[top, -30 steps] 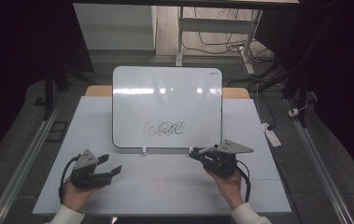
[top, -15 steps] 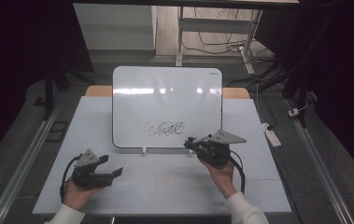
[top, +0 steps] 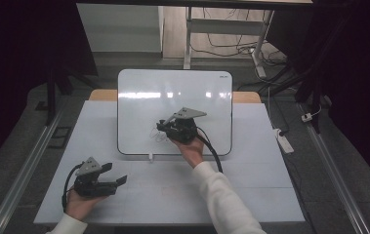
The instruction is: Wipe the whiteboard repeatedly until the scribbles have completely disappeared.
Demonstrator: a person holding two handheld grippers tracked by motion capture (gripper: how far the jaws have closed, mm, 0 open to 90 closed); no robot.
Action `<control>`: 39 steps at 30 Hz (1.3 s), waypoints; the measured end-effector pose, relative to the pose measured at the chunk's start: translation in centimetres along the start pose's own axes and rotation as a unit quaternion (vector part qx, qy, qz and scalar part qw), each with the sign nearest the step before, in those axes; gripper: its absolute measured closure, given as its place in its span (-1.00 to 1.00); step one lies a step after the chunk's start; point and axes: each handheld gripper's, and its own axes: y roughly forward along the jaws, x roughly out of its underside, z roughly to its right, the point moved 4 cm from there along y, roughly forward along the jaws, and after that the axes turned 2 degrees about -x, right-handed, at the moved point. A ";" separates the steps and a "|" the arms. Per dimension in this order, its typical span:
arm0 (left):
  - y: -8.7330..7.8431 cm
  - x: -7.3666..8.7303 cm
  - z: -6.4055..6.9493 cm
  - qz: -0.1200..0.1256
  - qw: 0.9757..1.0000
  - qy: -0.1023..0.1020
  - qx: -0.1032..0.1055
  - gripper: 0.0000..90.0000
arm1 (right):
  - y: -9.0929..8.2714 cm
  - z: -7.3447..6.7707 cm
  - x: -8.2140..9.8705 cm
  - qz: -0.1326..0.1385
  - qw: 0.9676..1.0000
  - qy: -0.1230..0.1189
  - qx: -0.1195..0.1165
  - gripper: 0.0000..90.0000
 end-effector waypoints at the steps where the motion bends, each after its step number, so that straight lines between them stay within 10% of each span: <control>1: 0.0 0.0 0.0 0.002 1.000 -0.001 0.000 -0.53 | 0.4 0.2 -0.1 0.000 1.000 0.002 0.001 0.72; 11: -0.1 -0.1 0.0 0.004 1.000 -0.002 0.001 -0.52 | 2.4 -0.7 0.7 -0.029 0.999 -0.030 -0.012 0.72; 15: -0.1 0.0 0.1 0.002 1.000 0.000 0.001 -0.52 | 2.0 0.5 -0.4 -0.002 1.000 -0.012 0.019 0.72; 20: -0.1 0.0 0.0 0.003 1.000 -0.005 0.001 -0.52 | 3.2 -1.9 1.2 -0.046 0.998 -0.047 -0.020 0.72; 26: -0.2 0.0 0.1 0.006 1.000 -0.005 -0.002 -0.52 | 2.3 -0.5 0.2 -0.013 1.000 -0.009 0.021 0.72; 29: -0.2 -0.1 0.0 0.007 1.000 -0.008 -0.002 -0.52 | 3.4 -2.9 1.9 -0.060 0.997 -0.050 -0.011 0.72; 34: -0.2 0.0 0.0 0.005 1.000 -0.007 -0.006 -0.52 | 2.3 -1.3 1.1 -0.019 0.999 -0.010 0.025 0.72; 39: 0.0 -0.1 -0.1 0.003 1.000 -0.009 -0.006 -0.52 | 3.0 -2.6 1.9 -0.043 0.998 -0.034 0.003 0.72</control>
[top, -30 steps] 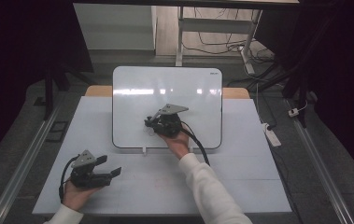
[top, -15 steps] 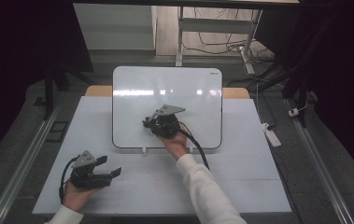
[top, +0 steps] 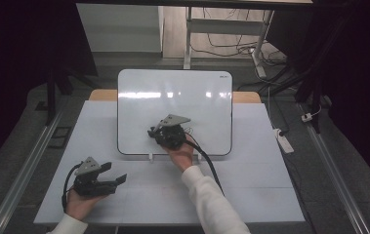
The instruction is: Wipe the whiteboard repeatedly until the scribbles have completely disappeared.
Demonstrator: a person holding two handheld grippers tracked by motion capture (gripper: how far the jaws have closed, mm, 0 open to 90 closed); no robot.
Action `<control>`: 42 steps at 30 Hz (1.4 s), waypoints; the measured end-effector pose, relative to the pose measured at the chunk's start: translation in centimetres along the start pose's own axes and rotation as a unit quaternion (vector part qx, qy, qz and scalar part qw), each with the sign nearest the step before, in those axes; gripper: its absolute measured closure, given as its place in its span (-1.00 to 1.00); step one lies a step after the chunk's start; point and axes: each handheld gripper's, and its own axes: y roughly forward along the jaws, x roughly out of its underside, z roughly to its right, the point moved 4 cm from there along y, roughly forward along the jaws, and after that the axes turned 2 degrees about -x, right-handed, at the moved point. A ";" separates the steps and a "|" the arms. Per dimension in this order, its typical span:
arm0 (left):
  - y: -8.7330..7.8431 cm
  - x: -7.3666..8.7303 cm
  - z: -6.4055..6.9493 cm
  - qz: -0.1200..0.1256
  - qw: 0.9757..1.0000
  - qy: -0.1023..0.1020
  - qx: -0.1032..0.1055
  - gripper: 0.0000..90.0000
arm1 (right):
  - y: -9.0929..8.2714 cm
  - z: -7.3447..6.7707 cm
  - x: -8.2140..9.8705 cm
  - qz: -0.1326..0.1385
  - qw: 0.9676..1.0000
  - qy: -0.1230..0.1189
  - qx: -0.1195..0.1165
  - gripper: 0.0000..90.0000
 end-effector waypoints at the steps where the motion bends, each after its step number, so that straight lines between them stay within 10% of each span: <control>1: 0.0 0.0 0.0 -0.001 1.000 0.000 -0.001 -0.52 | 0.2 -0.3 0.3 -0.004 1.000 -0.008 -0.005 0.72; 6: -0.1 0.1 0.1 0.001 1.000 0.002 -0.001 -0.52 | -1.6 1.7 -0.2 0.035 0.998 0.029 0.038 0.72; 12: 0.0 0.0 0.0 0.000 1.000 0.001 -0.002 -0.52 | -0.6 -0.3 1.1 0.004 1.000 -0.002 0.001 0.72; 16: 0.0 0.0 0.1 0.001 1.000 0.001 -0.002 -0.52 | -2.7 2.4 0.2 0.047 0.997 0.039 0.056 0.72; 21: 0.1 0.0 0.0 -0.001 1.000 0.000 -0.003 -0.52 | -1.1 -0.2 1.5 0.009 1.000 0.002 0.006 0.72; 26: 0.0 0.0 0.1 0.001 1.000 0.001 -0.002 -0.52 | -2.7 1.9 1.0 0.046 0.997 0.051 0.043 0.72; 31: 0.1 0.0 0.0 -0.002 1.000 0.000 -0.002 -0.52 | -1.8 -0.1 2.1 -0.002 1.000 -0.004 0.006 0.72; 35: 0.0 0.0 0.1 0.001 1.000 0.000 -0.003 -0.52 | -3.3 1.9 1.4 0.032 0.998 0.041 0.046 0.72; 40: 0.1 0.0 0.0 -0.002 1.000 0.000 -0.003 -0.52 | -2.0 -0.5 2.5 -0.002 1.000 -0.018 0.021 0.72; 42: 0.0 0.1 0.0 -0.001 1.000 0.001 -0.005 -0.52 | -3.2 1.3 2.1 0.034 0.998 0.031 0.044 0.72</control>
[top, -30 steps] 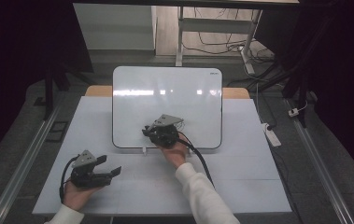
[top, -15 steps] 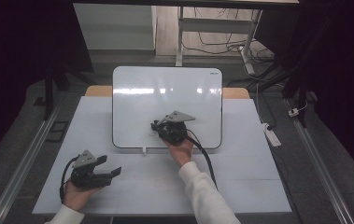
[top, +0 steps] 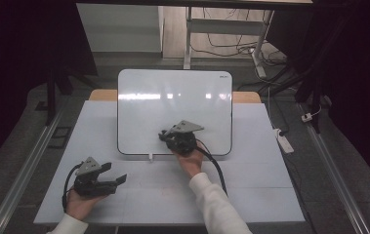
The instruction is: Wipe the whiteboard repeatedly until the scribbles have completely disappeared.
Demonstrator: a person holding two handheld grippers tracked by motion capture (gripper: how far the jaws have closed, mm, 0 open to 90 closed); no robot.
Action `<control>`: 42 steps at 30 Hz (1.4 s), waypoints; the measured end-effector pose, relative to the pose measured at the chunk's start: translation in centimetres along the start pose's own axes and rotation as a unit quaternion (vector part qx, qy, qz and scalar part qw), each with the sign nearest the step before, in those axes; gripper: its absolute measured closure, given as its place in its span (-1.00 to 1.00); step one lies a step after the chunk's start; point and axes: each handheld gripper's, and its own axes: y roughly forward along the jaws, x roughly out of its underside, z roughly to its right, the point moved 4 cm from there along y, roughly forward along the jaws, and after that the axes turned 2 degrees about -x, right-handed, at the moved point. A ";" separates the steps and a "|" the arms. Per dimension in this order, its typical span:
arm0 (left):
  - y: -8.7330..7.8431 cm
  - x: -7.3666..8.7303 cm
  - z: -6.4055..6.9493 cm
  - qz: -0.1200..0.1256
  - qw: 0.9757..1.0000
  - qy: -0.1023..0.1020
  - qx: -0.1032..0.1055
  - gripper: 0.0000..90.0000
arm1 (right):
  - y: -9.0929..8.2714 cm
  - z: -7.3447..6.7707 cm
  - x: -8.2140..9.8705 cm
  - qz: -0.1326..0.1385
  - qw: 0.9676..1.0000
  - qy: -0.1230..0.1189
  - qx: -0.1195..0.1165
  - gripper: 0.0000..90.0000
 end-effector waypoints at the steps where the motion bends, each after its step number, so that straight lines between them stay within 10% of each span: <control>1: 0.0 0.0 0.0 0.001 1.000 0.000 0.000 -0.52 | 0.0 0.0 0.0 0.000 1.000 0.000 0.000 0.72; 8: 0.1 0.0 0.0 0.000 1.000 -0.002 0.001 -0.52 | 1.3 -2.0 0.8 -0.020 0.999 -0.026 -0.032 0.72; 13: 0.2 -0.1 0.0 -0.001 1.000 -0.001 0.002 -0.52 | 0.0 -0.4 0.3 0.007 1.000 0.008 0.006 0.72; 16: 0.2 0.0 0.0 -0.002 1.000 0.000 0.001 -0.52 | 0.8 -2.0 1.2 -0.024 0.999 -0.037 -0.021 0.72; 22: 0.2 -0.1 0.0 0.000 1.000 -0.001 0.001 -0.52 | -1.7 1.5 0.0 0.014 0.999 0.015 0.031 0.72; 26: 0.2 -0.1 0.0 -0.002 1.000 0.000 0.000 -0.52 | -0.7 -0.1 0.5 -0.022 0.999 -0.046 -0.003 0.72; 29: 0.1 -0.1 0.0 0.000 1.000 -0.001 0.001 -0.52 | -2.2 3.4 -1.4 0.038 0.998 0.037 0.046 0.72; 35: 0.3 -0.1 -0.1 -0.003 1.000 0.000 0.000 -0.52 | -0.1 0.1 -0.1 -0.005 1.000 -0.025 -0.003 0.72; 42: 0.3 -0.1 0.0 -0.001 1.000 0.000 0.000 -0.52 | -2.6 3.5 -1.4 0.040 0.997 0.031 0.059 0.72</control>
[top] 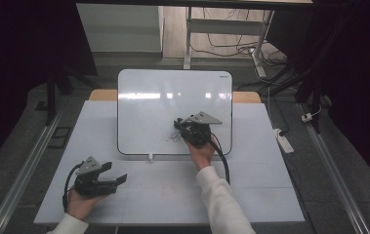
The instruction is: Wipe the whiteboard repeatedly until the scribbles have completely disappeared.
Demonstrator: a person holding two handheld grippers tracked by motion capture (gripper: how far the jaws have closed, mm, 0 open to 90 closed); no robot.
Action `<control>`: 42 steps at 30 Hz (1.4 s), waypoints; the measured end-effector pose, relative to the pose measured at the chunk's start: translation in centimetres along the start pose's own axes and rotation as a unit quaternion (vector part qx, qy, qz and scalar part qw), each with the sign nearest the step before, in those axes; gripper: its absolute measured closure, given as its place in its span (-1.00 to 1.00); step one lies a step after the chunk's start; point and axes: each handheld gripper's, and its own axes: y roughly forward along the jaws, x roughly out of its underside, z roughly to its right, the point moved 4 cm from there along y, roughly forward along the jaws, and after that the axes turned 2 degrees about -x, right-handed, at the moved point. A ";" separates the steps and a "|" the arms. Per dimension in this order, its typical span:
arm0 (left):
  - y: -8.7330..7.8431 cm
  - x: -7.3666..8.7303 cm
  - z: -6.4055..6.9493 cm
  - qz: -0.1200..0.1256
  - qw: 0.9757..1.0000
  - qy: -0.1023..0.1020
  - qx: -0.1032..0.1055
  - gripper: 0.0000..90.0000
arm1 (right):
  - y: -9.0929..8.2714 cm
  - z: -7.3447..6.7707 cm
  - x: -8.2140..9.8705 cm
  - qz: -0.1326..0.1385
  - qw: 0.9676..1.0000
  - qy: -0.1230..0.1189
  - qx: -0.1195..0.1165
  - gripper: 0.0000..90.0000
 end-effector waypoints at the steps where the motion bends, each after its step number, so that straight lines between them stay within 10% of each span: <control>1: 0.1 0.0 0.0 -0.001 1.000 0.000 -0.001 -0.52 | 0.4 -0.8 0.4 -0.007 1.000 -0.006 -0.013 0.72; 6: -0.1 0.1 0.1 0.000 1.000 0.002 -0.002 -0.52 | 1.8 -3.2 1.4 -0.036 0.997 -0.046 -0.059 0.72; 7: -0.1 0.1 0.1 0.001 1.000 0.002 -0.002 -0.52 | 1.1 -1.5 0.7 -0.008 1.000 -0.012 -0.025 0.72; 11: -0.1 0.0 0.0 0.002 1.000 0.001 -0.001 -0.52 | -0.2 0.1 0.1 0.007 1.000 -0.015 0.011 0.72; 16: -0.1 0.0 0.0 0.001 1.000 0.000 -0.001 -0.52 | -1.2 1.3 0.1 0.014 1.000 0.002 0.020 0.72; 21: 0.0 0.0 0.1 -0.001 1.000 0.002 -0.003 -0.52 | 0.0 -1.4 1.4 -0.033 0.997 -0.054 -0.033 0.72; 25: -0.1 0.0 0.2 0.001 1.000 0.001 -0.001 -0.52 | -1.6 1.9 0.2 0.014 1.000 0.013 0.014 0.72; 30: 0.1 0.0 0.0 -0.003 1.000 0.001 -0.001 -0.52 | 0.1 -1.4 1.7 -0.028 0.998 -0.039 -0.051 0.72; 32: 0.0 0.0 0.1 -0.001 1.000 0.002 -0.002 -0.52 | 0.1 -1.5 1.6 -0.041 0.996 -0.057 -0.048 0.72; 38: 0.1 0.0 0.1 -0.003 1.000 0.002 -0.001 -0.52 | -2.4 2.6 0.2 0.011 1.000 0.010 0.024 0.72; 42: 0.1 0.0 0.0 -0.001 1.000 0.000 -0.003 -0.52 | -1.0 -0.5 1.6 -0.037 0.998 -0.051 -0.027 0.72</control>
